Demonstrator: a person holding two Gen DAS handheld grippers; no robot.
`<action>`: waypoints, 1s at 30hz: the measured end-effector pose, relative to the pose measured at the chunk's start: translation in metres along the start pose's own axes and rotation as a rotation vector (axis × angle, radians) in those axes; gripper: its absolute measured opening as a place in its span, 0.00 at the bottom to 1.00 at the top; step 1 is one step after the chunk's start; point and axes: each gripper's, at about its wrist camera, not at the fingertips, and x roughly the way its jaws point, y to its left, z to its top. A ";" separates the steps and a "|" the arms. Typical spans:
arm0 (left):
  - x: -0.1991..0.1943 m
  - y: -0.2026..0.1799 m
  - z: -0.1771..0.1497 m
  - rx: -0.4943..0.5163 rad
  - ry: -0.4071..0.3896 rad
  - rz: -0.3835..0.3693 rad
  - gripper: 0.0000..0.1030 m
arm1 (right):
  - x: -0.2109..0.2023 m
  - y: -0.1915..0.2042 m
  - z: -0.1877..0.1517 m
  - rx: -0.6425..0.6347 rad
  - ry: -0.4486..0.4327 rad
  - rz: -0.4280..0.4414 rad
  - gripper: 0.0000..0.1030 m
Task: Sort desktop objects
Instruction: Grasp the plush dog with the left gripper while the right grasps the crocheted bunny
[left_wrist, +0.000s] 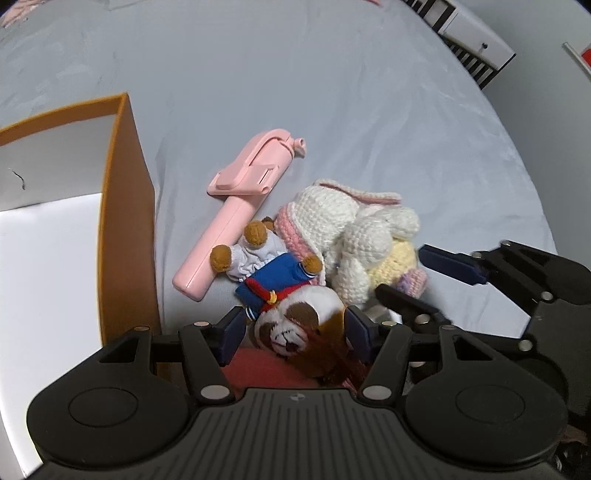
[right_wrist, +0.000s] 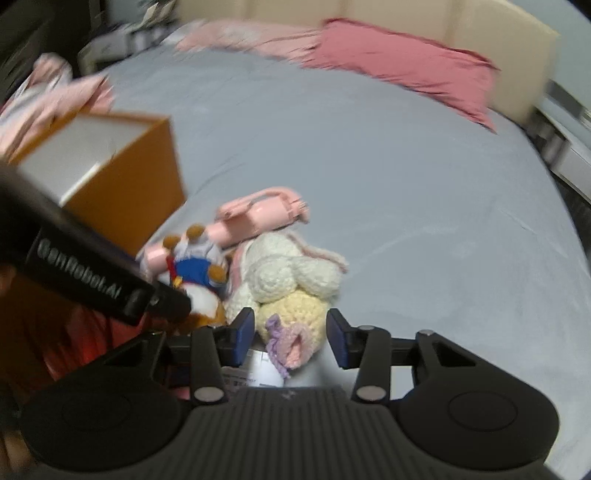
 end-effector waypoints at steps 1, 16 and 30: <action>0.002 0.000 0.001 -0.006 0.011 0.000 0.67 | 0.006 0.000 0.001 -0.022 0.008 0.006 0.49; 0.032 0.010 0.010 -0.102 0.089 -0.032 0.72 | 0.036 -0.001 -0.015 -0.045 -0.016 -0.010 0.52; 0.033 0.013 0.010 -0.106 -0.033 -0.047 0.66 | 0.002 -0.037 -0.027 0.187 -0.016 -0.108 0.42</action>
